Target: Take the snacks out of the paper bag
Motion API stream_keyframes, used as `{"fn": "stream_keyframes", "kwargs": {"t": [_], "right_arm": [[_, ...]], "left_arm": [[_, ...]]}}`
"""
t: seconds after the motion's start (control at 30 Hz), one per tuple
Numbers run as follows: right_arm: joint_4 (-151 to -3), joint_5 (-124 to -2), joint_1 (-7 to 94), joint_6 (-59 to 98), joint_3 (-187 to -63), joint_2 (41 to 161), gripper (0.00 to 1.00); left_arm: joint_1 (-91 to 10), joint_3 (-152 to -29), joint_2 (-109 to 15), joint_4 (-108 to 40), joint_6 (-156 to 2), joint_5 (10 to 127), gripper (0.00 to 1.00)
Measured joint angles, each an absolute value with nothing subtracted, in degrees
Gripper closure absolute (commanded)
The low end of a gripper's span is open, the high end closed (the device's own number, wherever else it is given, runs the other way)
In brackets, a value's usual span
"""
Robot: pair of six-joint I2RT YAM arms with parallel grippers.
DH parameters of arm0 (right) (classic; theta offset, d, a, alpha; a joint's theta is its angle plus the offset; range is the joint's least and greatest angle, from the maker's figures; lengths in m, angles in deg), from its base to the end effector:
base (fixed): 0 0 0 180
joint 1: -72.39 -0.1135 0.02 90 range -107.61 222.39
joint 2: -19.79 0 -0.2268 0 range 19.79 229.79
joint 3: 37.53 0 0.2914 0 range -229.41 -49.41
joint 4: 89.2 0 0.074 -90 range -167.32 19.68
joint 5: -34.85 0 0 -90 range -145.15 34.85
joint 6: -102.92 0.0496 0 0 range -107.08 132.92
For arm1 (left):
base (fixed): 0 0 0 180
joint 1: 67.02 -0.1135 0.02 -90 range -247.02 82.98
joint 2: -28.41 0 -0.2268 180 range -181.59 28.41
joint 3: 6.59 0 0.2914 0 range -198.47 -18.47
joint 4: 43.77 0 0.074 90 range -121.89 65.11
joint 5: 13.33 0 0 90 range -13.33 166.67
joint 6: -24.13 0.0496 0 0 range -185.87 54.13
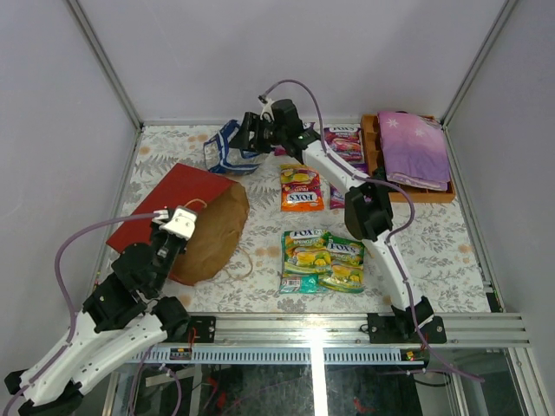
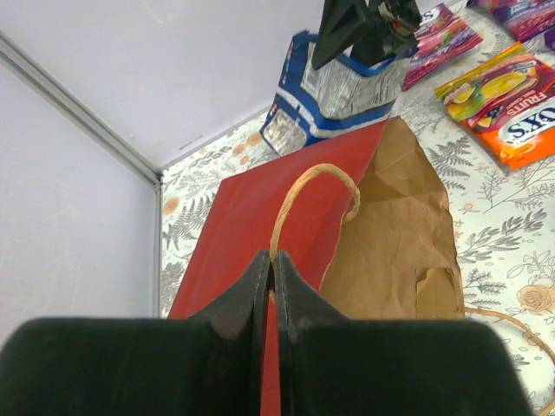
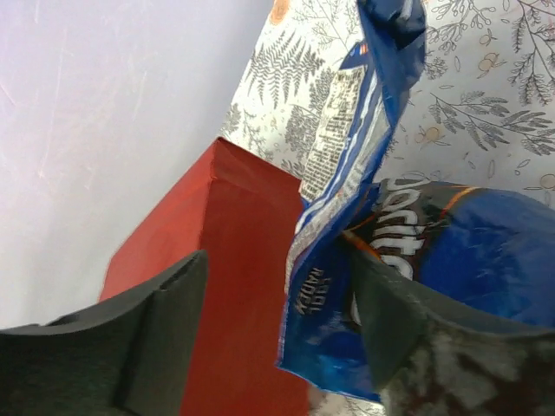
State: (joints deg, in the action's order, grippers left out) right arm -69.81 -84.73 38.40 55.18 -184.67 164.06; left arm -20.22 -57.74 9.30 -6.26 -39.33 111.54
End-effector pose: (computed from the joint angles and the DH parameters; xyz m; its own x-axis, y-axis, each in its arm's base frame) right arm 0.4900 0.3599 0.2272 -0.7653 0.1893 -0.6152 -0.4917 0.4448 0.7486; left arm 0.1349 -0.1022 0.3314 0.0348 0.4985 -0.8662 0.2157 0.8426 0.4935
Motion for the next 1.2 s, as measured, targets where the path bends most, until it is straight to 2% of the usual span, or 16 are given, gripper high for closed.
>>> {"fn": "stream_keyframes", "kwargs": {"t": [0.07,0.13,0.23,0.37,0.53,0.73,0.83,0.97,1.2], "right_arm": [[-71.40,-84.62,38.37,54.11,-182.64,163.36,0.09],[-73.83,-83.62,38.37,53.22,-175.10,160.14,0.00],[-79.10,-83.09,38.83,54.14,-156.89,151.88,0.00],[-94.59,-86.04,41.52,61.24,-139.76,145.65,0.00],[-106.94,-89.06,45.56,67.66,-132.85,143.34,0.00],[-113.43,-86.92,44.97,68.78,-116.89,124.84,0.00],[-114.29,-84.40,41.13,67.21,-110.25,114.27,0.04],[-113.37,-77.82,32.21,64.23,-102.05,106.11,0.15],[-104.82,-66.65,16.93,60.12,-92.94,106.59,0.27]], "left_arm": [[-20.22,-56.82,10.48,-6.85,-39.35,110.86,1.00],[-20.22,-56.29,10.83,-6.72,-39.85,110.01,1.00],[-20.22,-56.29,10.04,-6.15,-41.54,109.05,1.00],[-20.22,-56.36,7.70,-4.36,-44.38,108.63,1.00],[-20.22,-57.60,5.60,-3.38,-47.98,107.85,1.00],[-20.22,-57.52,6.89,-3.03,-51.04,107.78,1.00],[-20.22,-57.49,8.44,-2.98,-51.77,107.93,1.00],[-20.22,-57.52,9.93,-2.41,-52.40,108.59,1.00],[-20.22,-57.19,12.66,-1.89,-53.78,109.03,1.00]]}}
